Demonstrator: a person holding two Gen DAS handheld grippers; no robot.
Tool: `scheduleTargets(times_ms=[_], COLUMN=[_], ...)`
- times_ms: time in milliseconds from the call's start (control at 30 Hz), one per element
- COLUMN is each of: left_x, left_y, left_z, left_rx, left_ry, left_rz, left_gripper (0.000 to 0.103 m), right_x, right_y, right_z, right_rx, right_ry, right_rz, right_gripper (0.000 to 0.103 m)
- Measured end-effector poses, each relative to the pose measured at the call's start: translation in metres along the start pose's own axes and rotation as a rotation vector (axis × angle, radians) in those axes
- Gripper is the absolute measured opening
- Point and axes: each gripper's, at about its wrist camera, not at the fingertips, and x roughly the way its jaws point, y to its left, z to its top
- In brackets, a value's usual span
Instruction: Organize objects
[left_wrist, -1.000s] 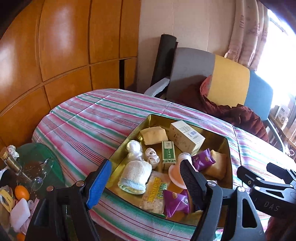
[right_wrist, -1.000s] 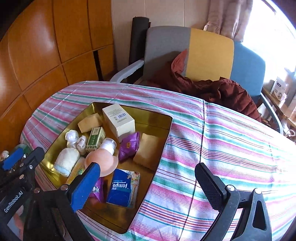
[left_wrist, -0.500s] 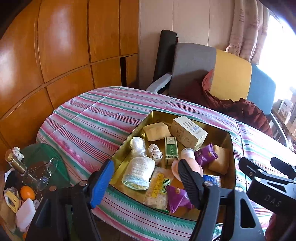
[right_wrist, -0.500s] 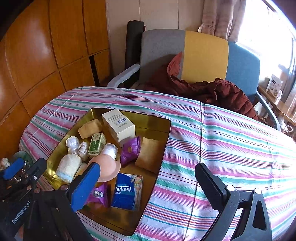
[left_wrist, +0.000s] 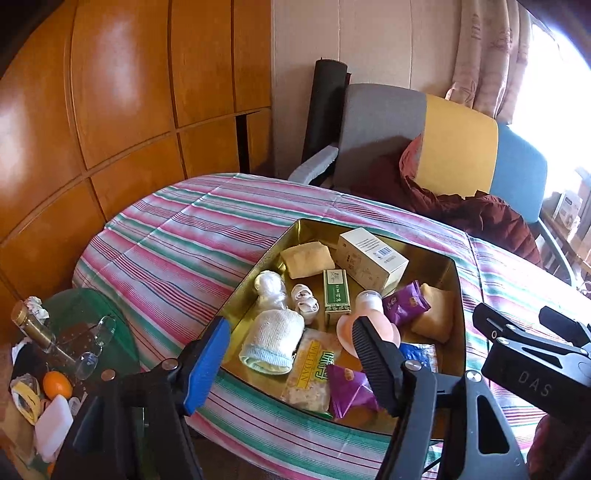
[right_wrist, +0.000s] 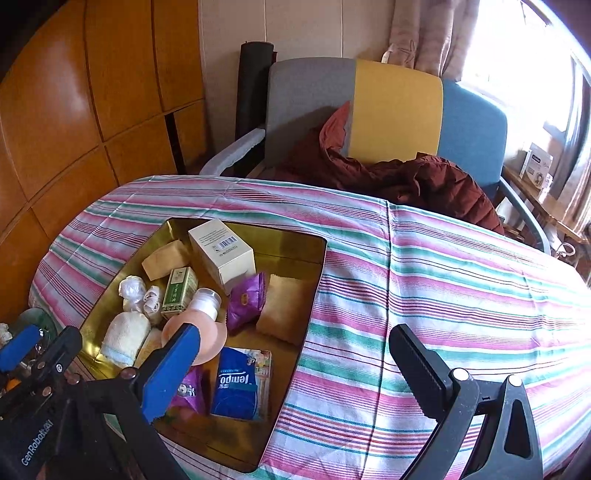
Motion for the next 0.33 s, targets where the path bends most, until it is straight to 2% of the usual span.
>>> scheduleTargets(times_ms=[200, 333], left_x=[0.0012, 0.0043], left_y=[-0.0016, -0.0013], left_z=[-0.0027, -0.0039], left_rx=[0.015, 0.014], left_ry=[-0.012, 0.006], left_rz=[0.032, 0.017], left_gripper=[0.066, 0.066], right_x=[0.0018, 0.0028], right_y=[-0.0016, -0.0029], right_z=[-0.0010, -0.0023], right_rx=[0.008, 0.014], right_ry=[0.010, 0.016], right_rz=[0.002, 0.001], right_gripper=[0.103, 0.103])
